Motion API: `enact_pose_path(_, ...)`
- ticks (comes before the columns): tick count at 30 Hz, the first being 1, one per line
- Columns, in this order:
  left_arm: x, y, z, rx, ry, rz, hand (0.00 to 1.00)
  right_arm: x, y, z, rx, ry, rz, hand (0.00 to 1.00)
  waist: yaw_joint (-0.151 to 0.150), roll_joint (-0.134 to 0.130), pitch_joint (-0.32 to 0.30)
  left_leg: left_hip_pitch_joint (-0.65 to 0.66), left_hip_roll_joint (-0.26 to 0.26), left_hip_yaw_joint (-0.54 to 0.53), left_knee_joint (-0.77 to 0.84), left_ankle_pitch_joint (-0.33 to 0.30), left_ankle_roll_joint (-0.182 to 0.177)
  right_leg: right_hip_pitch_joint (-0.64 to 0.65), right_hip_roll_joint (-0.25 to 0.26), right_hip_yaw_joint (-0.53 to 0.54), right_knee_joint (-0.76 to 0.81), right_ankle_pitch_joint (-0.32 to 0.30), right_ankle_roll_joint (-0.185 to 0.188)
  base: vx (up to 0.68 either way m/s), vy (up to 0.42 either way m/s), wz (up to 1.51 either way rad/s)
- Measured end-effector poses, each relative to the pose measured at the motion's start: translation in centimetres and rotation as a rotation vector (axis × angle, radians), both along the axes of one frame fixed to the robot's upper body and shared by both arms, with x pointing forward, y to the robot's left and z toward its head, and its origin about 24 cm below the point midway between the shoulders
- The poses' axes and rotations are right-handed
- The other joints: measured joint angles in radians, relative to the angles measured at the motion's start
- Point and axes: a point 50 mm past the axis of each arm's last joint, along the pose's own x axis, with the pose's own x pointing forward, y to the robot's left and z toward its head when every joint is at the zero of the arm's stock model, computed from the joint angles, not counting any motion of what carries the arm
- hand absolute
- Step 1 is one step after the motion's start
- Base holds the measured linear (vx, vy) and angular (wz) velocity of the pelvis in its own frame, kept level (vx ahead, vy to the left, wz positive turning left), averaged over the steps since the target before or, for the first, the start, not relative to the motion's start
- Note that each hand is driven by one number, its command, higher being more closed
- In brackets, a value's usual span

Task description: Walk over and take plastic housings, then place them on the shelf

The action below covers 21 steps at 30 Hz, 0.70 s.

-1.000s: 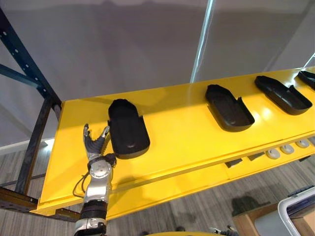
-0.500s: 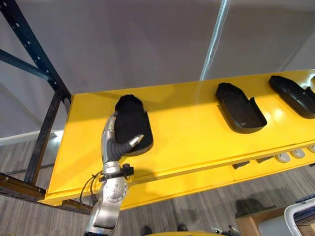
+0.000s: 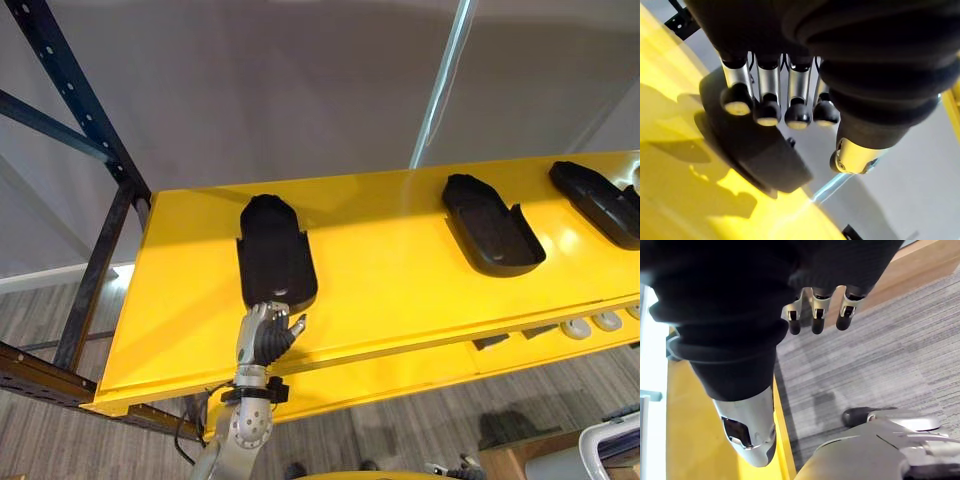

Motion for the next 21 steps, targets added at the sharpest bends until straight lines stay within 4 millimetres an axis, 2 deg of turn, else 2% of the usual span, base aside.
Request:
enact_pose_path(10, 0.9, 0.2, -0.4, 0.073, 0.000, -0.010, 1.00, 0.5, -0.1, 0.1, -0.009, -0.010, 0.004, 0.00, -0.022, 0.011, -0.005, -0.002, 0.003, 0.008, 0.000, 0.000, 0.000, -0.003, 0.005, 0.021, -0.009, 0.003, -0.004, 0.00, -0.005, -0.02)
enact_pose_path(21, 2.1, 0.6, -0.5, 0.091, -0.002, 0.056, 1.00, 0.8, -0.2, 0.2, -0.014, -0.011, 0.012, 0.00, -0.025, 0.021, -0.013, -0.012, 0.004, 0.021, 0.000, -0.003, -0.004, -0.019, 0.007, 0.037, -0.009, 0.006, -0.008, -0.02, -0.017, -0.04)
